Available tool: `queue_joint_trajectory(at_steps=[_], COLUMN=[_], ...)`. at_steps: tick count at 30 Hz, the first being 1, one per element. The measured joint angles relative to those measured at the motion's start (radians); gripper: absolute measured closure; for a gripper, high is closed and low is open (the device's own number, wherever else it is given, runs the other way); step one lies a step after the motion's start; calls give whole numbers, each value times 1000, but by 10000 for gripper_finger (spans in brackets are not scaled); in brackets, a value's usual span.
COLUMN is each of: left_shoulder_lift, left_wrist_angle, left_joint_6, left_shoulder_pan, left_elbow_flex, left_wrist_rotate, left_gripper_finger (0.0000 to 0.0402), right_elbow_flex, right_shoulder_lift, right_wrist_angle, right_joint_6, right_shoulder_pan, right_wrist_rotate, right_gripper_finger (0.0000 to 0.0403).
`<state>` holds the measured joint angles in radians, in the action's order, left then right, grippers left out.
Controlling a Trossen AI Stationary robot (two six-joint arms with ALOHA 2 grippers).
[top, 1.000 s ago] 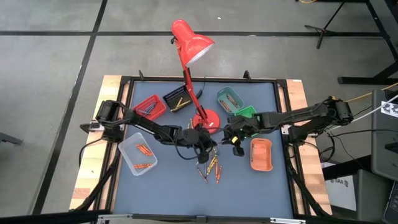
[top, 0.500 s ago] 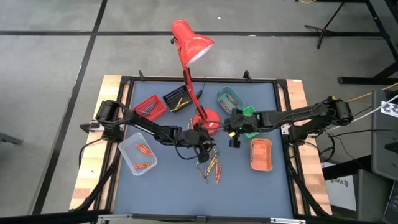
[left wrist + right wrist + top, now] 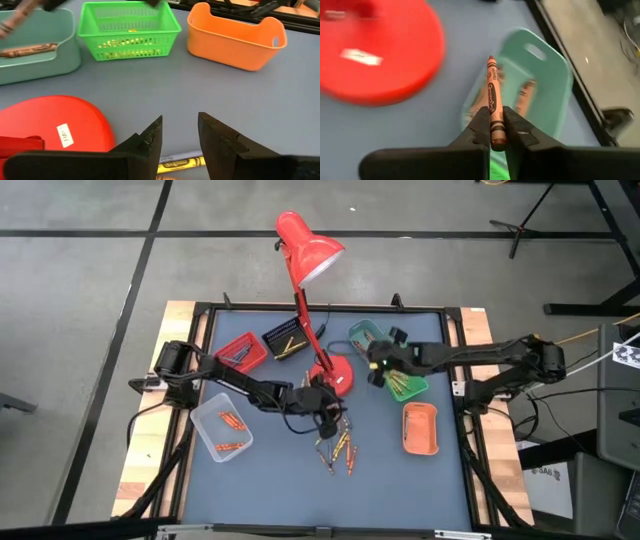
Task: Sort crayons
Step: Put the brown crayon into the top right blue bin
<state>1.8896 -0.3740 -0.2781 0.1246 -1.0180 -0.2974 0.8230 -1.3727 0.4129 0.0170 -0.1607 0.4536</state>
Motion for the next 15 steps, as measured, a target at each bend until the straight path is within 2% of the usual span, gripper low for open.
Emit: queue_joint_trajectory(at_steps=[3, 8, 11, 15], left_shoulder_lift=[0, 0, 0, 0], left_wrist_angle=[0, 0, 0, 0], left_joint_6=[0, 0, 0, 0], left_shoulder_pan=[1, 0, 1, 0], left_elbow_flex=[0, 0, 0, 0], left_wrist_rotate=[1, 0, 1, 26], left_gripper_finger=[293, 293, 293, 293], right_elbow_flex=[0, 0, 0, 0], right_shoulder_lift=[0, 0, 0, 0], right_wrist_angle=[2, 1, 1, 1], right_joint_6=[0, 0, 0, 0], right_shoulder_pan=[-67, -159, -194, -215], right_wrist_rotate=[-6, -101, -164, -185], right_gripper_finger=[371, 364, 364, 364])
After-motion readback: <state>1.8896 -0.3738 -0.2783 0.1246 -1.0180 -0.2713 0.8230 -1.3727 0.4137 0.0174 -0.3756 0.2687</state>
